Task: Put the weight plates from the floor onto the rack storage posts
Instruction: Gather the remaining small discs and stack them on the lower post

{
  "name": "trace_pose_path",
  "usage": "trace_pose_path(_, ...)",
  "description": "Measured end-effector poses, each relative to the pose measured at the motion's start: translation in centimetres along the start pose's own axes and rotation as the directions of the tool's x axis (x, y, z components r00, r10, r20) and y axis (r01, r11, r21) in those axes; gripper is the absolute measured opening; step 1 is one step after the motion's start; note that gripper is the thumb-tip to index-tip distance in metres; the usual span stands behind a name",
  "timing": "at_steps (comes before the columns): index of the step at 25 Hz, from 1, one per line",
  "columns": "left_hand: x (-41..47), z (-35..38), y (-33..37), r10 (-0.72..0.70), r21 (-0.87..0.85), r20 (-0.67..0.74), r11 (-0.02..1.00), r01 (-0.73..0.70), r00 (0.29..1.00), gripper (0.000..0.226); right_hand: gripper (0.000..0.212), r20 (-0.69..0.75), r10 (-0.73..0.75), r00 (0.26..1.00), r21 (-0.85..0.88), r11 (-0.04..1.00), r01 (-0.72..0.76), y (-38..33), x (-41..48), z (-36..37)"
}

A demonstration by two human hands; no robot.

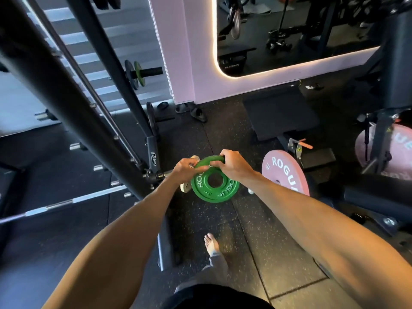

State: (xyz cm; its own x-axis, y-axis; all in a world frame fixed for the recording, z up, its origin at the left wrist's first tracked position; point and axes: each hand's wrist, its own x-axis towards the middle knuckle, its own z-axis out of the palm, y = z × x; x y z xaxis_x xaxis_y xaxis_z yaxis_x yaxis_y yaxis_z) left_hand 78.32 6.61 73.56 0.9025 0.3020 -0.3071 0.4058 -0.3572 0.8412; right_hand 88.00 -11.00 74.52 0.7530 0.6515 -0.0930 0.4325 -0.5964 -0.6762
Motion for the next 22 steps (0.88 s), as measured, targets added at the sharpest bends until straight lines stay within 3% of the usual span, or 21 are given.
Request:
trace_pose_path(5, 12.0, -2.4, 1.4, -0.016, 0.021, 0.099, 1.000, 0.014, 0.995, 0.051, 0.038, -0.005, 0.053, 0.999, -0.013, 0.998, -0.053, 2.0, 10.0, -3.0)
trace_pose_path(14, 31.0, -4.0, 7.5, 0.030, 0.134, 0.192, 0.989, -0.057, 0.981, 0.034, 0.033, -0.033, 0.166, 0.986, -0.048, 0.985, -0.167, 6.9, 27.0, -9.5)
trace_pose_path(16, 35.6, -4.4, 7.6, 0.013, 0.132, 0.187, 0.991, -0.038, 0.982, 0.043, 0.033, -0.017, 0.152, 0.988, -0.033, 0.988, -0.153, 8.6, 31.4, -10.5)
trace_pose_path(19, 42.8, -5.4, 8.5, 0.011, 0.156, 0.167, 0.987, -0.038, 0.986, 0.075, 0.033, 0.010, 0.140, 0.990, -0.018, 0.990, -0.140, 10.6, 38.4, -12.1)
trace_pose_path(22, 48.0, -7.2, 10.5, -0.067, 0.179, 0.178, 0.983, 0.035, 0.982, 0.064, 0.034, 0.049, 0.126, 0.991, 0.015, 0.992, -0.126, 11.9, 44.6, -13.8)
